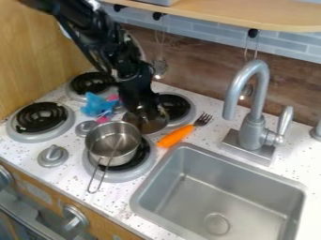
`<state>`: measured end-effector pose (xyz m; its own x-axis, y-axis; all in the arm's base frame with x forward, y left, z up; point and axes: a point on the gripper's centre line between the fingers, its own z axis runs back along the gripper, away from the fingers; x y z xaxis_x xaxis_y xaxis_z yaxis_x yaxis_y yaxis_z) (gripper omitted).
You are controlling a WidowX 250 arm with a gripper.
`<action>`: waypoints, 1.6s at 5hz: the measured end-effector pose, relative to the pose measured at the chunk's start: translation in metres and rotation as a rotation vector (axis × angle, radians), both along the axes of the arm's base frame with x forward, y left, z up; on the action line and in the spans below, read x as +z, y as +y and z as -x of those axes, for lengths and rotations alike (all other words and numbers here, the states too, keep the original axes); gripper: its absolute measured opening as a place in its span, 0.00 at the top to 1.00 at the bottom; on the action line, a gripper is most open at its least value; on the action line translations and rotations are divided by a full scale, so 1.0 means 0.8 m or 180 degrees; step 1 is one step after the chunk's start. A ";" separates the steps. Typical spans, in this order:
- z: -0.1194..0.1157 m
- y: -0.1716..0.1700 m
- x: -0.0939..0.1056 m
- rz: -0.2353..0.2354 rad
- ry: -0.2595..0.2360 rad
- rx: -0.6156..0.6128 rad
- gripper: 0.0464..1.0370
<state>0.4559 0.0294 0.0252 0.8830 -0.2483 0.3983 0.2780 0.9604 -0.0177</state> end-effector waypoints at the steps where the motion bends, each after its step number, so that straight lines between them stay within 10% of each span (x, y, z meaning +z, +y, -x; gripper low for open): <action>1: -0.012 -0.002 -0.011 -0.0045 0.0011 -0.0014 0.03; 2: -0.022 0.000 -0.014 -0.0035 0.0023 0.0017 0.08; 4: -0.028 -0.008 -0.017 0.0082 0.0005 -0.0049 0.65; 8: -0.029 -0.009 -0.008 0.0256 -0.0012 -0.0040 0.73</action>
